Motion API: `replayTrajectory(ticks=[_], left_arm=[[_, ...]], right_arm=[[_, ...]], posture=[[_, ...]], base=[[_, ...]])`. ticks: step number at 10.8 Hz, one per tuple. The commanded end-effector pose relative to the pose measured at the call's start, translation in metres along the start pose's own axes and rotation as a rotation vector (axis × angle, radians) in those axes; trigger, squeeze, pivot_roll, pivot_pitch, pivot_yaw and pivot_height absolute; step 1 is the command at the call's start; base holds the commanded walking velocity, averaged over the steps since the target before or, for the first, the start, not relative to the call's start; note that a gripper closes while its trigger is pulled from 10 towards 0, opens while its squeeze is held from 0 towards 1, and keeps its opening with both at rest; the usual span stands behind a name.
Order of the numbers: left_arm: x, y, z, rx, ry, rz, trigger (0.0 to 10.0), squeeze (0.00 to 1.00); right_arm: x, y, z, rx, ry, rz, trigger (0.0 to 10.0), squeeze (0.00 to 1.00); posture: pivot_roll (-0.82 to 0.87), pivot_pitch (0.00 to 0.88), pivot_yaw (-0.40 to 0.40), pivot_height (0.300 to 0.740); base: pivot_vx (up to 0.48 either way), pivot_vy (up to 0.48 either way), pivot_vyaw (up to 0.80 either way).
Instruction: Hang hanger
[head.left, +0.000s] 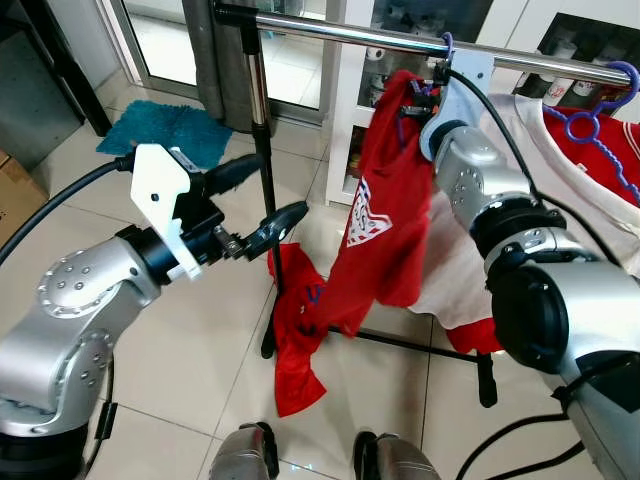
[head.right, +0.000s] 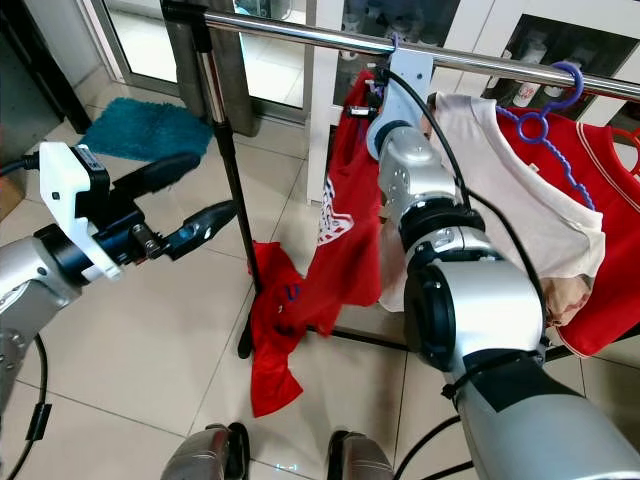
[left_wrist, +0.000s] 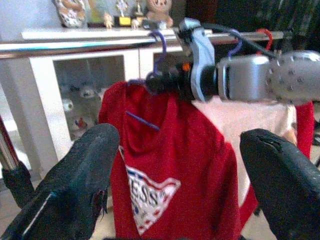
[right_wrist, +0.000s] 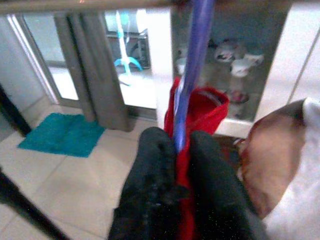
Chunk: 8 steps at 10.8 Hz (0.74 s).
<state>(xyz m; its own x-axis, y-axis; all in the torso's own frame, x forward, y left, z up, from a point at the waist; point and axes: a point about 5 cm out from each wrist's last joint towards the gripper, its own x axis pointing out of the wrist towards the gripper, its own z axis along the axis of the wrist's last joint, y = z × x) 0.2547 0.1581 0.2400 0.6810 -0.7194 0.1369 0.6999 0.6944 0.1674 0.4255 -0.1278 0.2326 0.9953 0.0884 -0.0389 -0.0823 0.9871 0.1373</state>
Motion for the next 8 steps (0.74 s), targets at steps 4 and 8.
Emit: replayTrajectory(ticks=[4, 8], left_arm=[[0.007, 0.002, -0.029, -0.04, 0.062, 0.177, 10.0, 0.0], [0.001, 0.004, -0.073, -0.099, 0.145, 0.419, 10.0, 0.0]], right_arm=[[-0.004, -0.008, 0.002, 0.035, -0.088, 0.073, 10.0, 1.0], [-0.068, -0.017, -0.014, 0.004, -0.308, 0.192, 10.0, 0.0]], posture=[[0.06, 0.029, -0.002, 0.74], [0.01, 0.0, 0.042, 0.74]], base=[[0.0, 0.0, 0.0], [0.0, 0.0, 0.0]])
